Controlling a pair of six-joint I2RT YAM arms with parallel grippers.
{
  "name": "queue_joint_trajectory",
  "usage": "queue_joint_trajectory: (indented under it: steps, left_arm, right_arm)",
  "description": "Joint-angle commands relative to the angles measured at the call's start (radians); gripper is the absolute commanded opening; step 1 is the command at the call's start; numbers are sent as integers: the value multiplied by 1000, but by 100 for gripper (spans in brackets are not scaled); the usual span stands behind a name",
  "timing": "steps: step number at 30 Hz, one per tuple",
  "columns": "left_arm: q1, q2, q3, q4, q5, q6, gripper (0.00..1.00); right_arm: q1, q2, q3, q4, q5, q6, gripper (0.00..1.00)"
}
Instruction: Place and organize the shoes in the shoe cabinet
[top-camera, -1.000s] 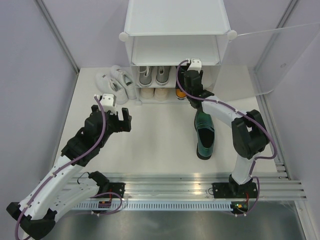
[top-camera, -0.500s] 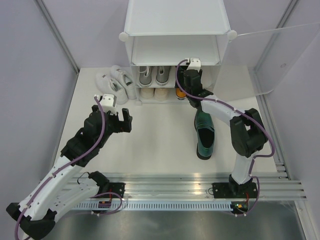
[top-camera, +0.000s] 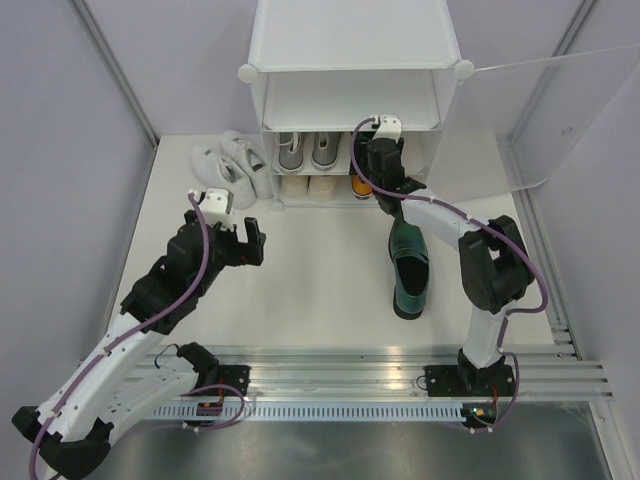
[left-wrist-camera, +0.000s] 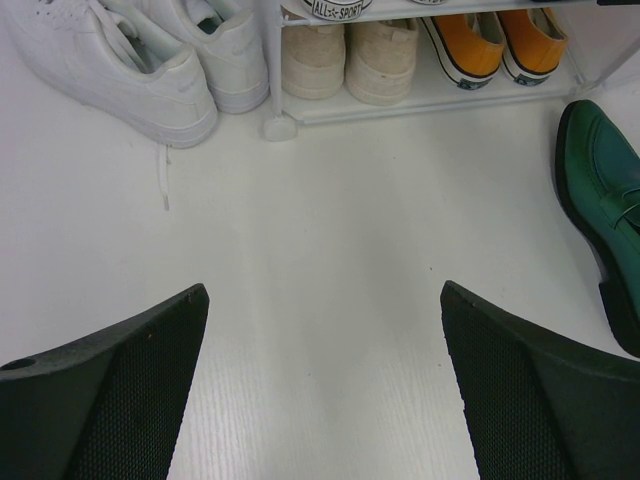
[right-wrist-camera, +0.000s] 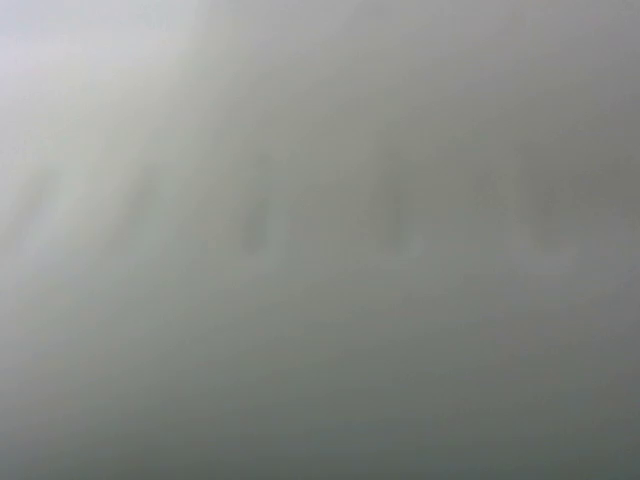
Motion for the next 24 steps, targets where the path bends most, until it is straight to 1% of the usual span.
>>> queue_joint_trajectory:
  steps: [1,24]
  left_arm:
    - [2,-12,5,19,14,36,99]
    - [2,-20,5,21,25,35,100]
  right_arm:
    - [14,34,63,129,-111,-18,1]
    - [53,54,98,129,-153,-79,1]
